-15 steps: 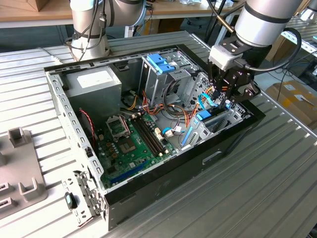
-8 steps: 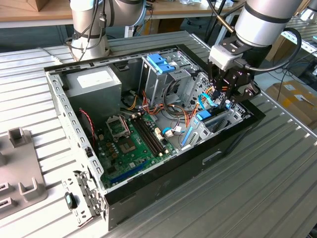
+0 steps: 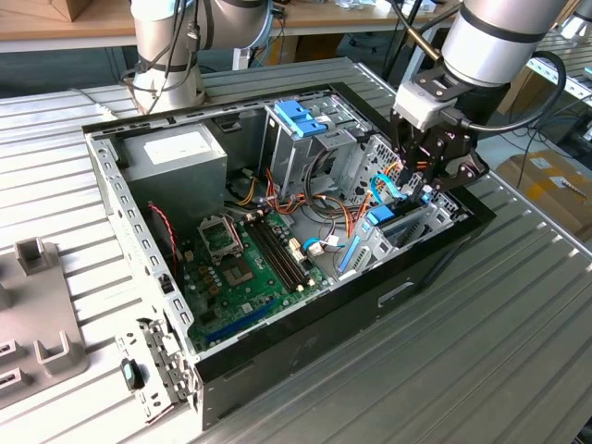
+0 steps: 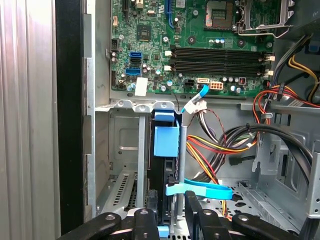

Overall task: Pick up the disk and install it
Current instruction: 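Insert the first disk wire, then insert the second disk wire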

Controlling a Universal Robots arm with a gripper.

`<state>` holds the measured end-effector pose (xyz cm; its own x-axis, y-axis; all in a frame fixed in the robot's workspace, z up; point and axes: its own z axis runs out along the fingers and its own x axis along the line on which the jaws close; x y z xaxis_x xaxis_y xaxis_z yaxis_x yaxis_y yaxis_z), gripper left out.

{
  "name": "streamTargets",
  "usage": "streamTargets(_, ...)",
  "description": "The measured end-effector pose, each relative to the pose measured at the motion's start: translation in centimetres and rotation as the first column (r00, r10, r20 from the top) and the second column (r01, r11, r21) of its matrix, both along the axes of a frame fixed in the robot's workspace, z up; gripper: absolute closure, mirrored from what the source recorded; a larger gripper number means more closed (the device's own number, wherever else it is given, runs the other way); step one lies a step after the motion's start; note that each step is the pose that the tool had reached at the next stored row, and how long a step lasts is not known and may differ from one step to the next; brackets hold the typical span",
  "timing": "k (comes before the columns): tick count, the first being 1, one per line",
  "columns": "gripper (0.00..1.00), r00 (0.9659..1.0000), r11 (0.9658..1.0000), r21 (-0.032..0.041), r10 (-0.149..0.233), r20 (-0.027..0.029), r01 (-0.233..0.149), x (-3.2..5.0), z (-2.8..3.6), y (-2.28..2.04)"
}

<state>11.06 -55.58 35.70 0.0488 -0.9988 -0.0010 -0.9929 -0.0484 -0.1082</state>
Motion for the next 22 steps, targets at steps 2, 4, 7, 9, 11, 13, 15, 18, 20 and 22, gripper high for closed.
streamTargets(2, 0.64, 1.0, 1.0, -0.0001, 0.0, 0.0, 0.0, 0.01, 0.0, 0.0)
streamTargets(4, 0.64, 1.0, 1.0, -0.0001, 0.0, -0.001, 0.0, 0.16, 0.0, 0.0)
streamTargets(7, 0.64, 1.0, 1.0, 0.0, 0.0, -0.0034, 0.0, 0.42, 0.0, 0.01)
streamTargets(9, 0.64, 1.0, 1.0, 0.0, 0.0, -0.0035, 0.0, 0.45, 0.0, 0.0)
streamTargets(11, 0.64, 1.0, 1.0, -0.0001, 0.0, -0.0035, 0.0, 0.47, 0.0, 0.05)
streamTargets(13, 0.64, 1.0, 1.0, -0.0001, 0.0, -0.0035, 0.0, 0.51, 0.0, 0.05)
streamTargets(15, 0.64, 1.0, 1.0, -0.0001, 0.0, -0.0035, 0.0, 0.59, 0.0, 0.06)
streamTargets(18, 0.64, 1.0, 1.0, 0.0, 0.0, -0.0035, 0.0, 0.75, 0.0, 0.07)
streamTargets(20, 0.64, 1.0, 1.0, 0.0, 0.0, -0.0035, 0.0, 0.87, 0.0, 0.07)
streamTargets(22, 0.64, 1.0, 1.0, -0.0001, 0.0, -0.0035, 0.0, 1.0, 0.0, 0.08)
